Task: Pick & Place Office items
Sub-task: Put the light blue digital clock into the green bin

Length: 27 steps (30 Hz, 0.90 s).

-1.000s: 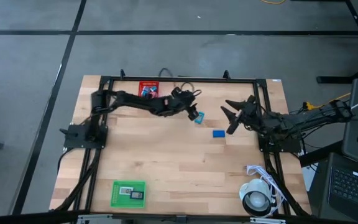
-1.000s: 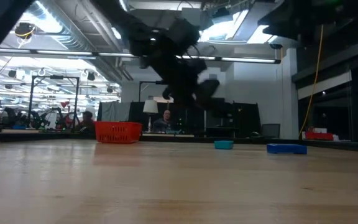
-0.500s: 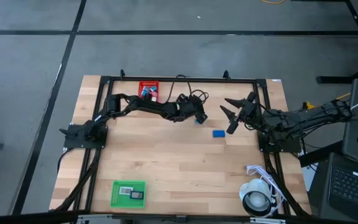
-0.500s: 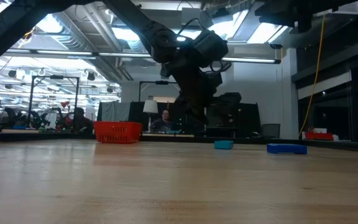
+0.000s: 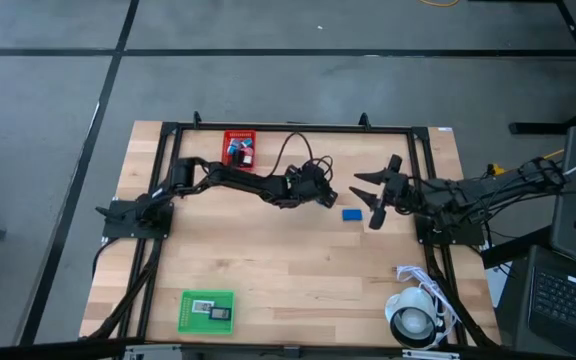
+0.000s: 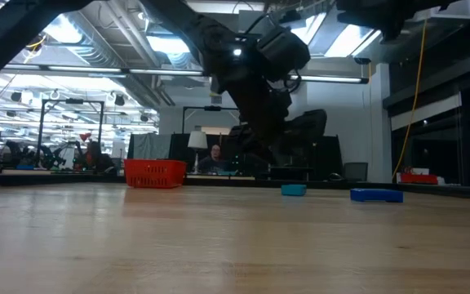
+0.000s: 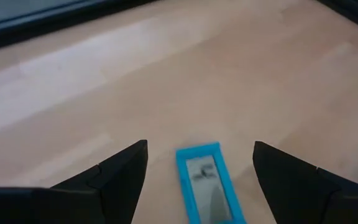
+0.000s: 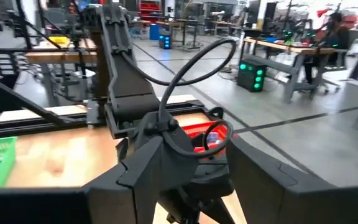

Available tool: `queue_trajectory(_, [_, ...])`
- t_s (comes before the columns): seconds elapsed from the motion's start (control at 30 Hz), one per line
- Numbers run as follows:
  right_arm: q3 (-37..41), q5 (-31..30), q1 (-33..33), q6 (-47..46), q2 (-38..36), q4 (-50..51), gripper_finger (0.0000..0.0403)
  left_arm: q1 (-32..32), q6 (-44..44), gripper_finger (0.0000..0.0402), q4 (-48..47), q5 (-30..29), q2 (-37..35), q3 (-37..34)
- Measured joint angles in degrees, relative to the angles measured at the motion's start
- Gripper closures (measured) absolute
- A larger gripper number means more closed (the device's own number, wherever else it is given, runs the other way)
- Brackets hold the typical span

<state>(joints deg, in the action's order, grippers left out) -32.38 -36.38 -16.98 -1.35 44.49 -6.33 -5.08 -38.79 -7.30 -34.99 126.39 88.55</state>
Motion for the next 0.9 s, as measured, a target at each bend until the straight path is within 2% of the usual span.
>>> queue_trajectory(0.33, [-0.02,1.94,-4.91,-3.98,0.16,-0.03,0.022,2.46,-2.62,0.0116,-0.32,0.26,0.41,0.04])
queue_trajectory(0.63, [0.0,1.29,-7.03,-3.94,0.26,-0.49,0.022,0.57,-2.93,0.0116,-0.62,2.88,4.08,0.68])
queue_trajectory(0.77, [0.0,0.85,-7.03,-3.16,0.26,-0.68,0.022,-0.15,-2.55,0.0116,-0.27,4.41,7.7,4.06])
queue_trajectory(0.9, [0.0,0.79,-6.96,-2.44,0.26,-0.94,0.022,-0.49,-2.17,0.0116,-0.27,3.48,11.46,7.98])
